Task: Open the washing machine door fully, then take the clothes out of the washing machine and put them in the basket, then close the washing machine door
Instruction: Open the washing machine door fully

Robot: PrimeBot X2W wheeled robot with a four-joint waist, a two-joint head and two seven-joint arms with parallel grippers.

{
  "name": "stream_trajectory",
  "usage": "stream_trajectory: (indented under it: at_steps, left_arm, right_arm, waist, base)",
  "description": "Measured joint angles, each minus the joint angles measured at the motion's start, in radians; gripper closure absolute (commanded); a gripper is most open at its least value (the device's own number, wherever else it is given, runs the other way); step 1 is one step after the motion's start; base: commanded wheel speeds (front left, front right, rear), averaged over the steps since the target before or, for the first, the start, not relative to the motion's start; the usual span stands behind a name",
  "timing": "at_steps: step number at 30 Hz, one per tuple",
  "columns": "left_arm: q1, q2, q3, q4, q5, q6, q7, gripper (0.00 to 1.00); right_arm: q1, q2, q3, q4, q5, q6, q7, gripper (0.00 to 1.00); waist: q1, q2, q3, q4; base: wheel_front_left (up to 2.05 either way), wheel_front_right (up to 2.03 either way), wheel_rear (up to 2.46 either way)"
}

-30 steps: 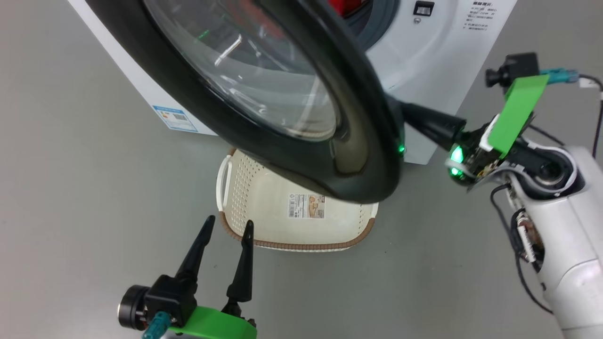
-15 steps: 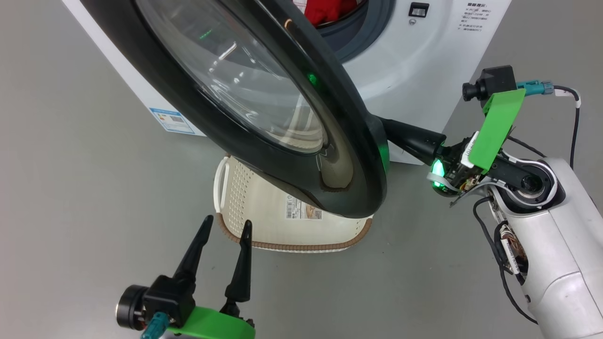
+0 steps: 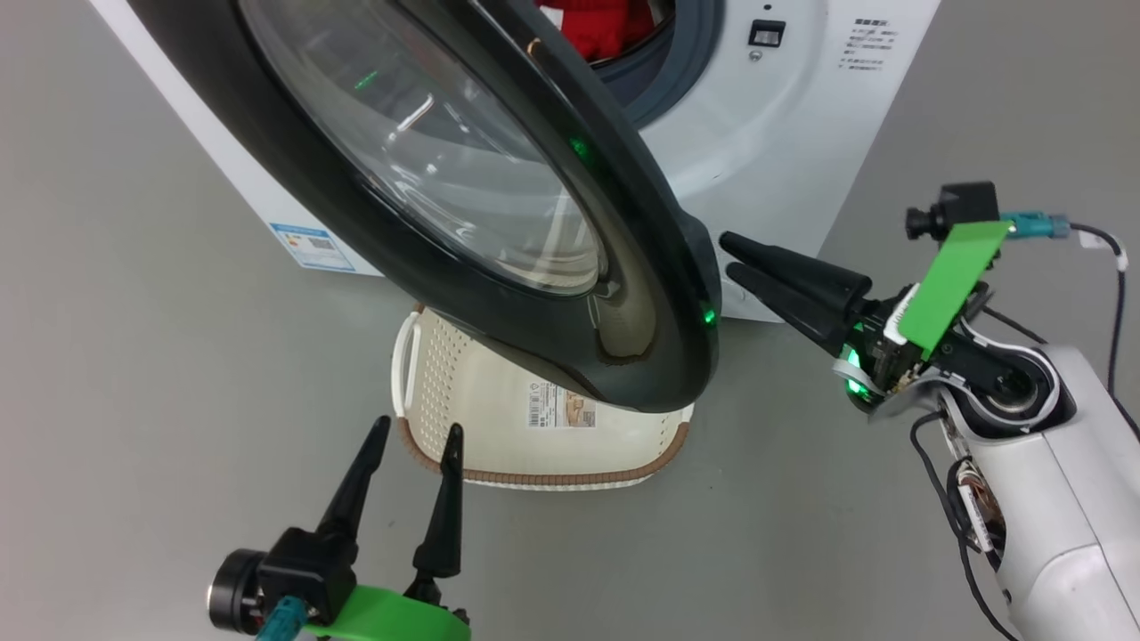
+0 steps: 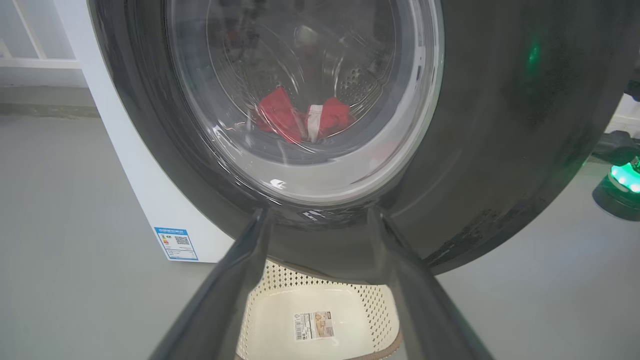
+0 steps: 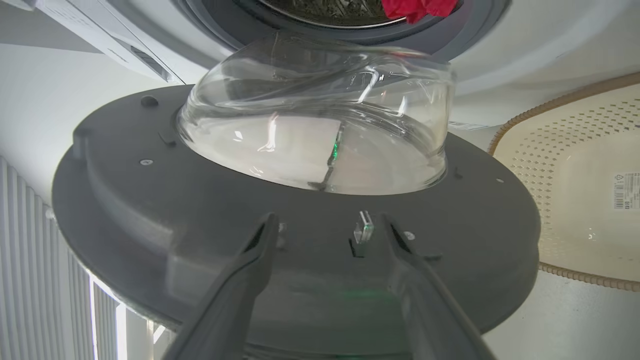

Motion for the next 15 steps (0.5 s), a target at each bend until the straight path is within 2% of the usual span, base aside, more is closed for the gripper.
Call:
stream_trajectory:
  at_steps: [15]
  left_arm:
    - [0.052,0.001,0.052,0.021,0.013,-0.028,0.000,0.00]
  right_arm:
    - [0.187,0.000,-0.054,0.029,-0.026,0.000,-0.092,0.00]
  waist:
    - [0.0000,0.0000,-0.055,-0.063]
  base:
    - [0.00,0.00,0.00]
